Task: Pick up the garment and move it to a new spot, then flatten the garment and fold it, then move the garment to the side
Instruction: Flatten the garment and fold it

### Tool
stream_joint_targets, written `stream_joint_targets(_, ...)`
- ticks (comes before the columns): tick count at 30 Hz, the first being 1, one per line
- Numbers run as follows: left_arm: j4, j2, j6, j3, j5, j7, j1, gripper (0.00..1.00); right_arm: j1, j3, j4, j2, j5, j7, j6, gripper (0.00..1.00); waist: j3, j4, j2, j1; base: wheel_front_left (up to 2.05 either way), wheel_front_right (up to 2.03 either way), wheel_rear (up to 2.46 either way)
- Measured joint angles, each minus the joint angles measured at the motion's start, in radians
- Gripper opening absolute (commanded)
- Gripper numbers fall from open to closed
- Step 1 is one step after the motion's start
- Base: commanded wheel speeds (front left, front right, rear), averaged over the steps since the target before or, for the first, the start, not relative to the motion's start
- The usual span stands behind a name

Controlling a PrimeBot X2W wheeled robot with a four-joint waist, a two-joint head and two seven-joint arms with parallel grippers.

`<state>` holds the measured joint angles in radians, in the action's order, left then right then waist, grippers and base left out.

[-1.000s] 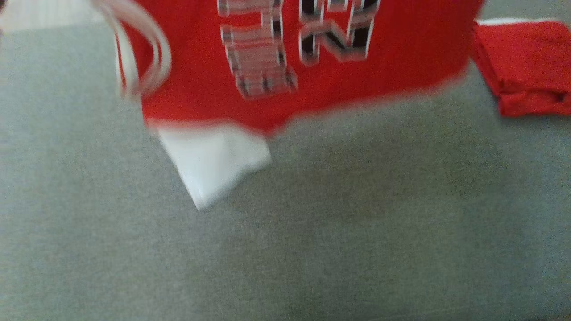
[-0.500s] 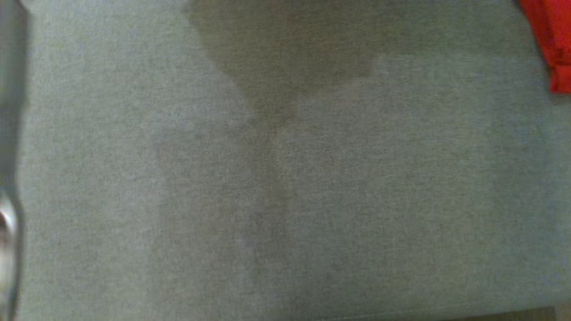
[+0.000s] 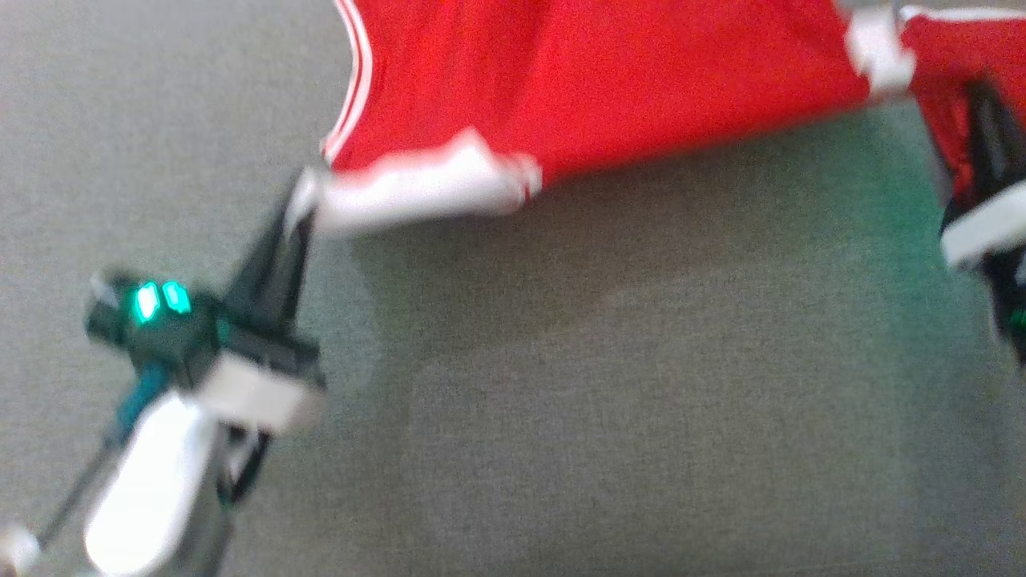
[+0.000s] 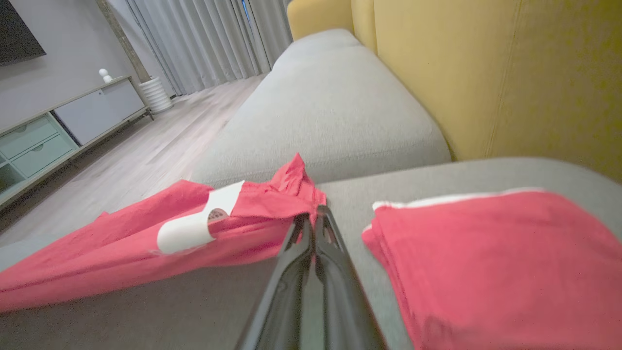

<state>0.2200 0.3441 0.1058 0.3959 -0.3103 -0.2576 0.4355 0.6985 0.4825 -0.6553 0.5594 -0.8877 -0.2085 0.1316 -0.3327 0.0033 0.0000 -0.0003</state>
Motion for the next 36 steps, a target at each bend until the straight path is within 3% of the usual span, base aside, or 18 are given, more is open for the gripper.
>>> stream_joint_targets(9,-0.075,-0.016,-0.010,-0.011,0.002,0.001,-0.298,0.00,-0.319,-0.010,0.144,0.033,-0.071,0.015,0.000,0.00,0.123,0.002,0.0000,0.0000,0.00,0.00,0.00)
stream_joint_targets(20,-0.165,-0.015,-0.045,-0.009,-0.035,0.032,-0.533,0.00,-0.592,-0.159,0.293,0.039,-0.043,0.052,0.000,0.00,0.185,-0.035,0.0000,0.0002,0.00,0.00,0.00)
stream_joint_targets(28,-0.182,-0.016,-0.044,-0.005,-0.045,0.060,-0.495,0.00,-0.623,-0.265,0.337,-0.033,0.030,0.118,0.000,0.00,0.175,-0.037,0.0000,0.0003,0.00,0.00,0.00)
stream_joint_targets(36,-0.055,-0.046,-0.021,0.027,-0.006,0.055,-0.235,0.00,-0.548,-0.307,0.298,-0.084,0.094,0.166,0.000,0.00,0.110,-0.016,0.0000,0.0005,0.00,0.00,0.00)
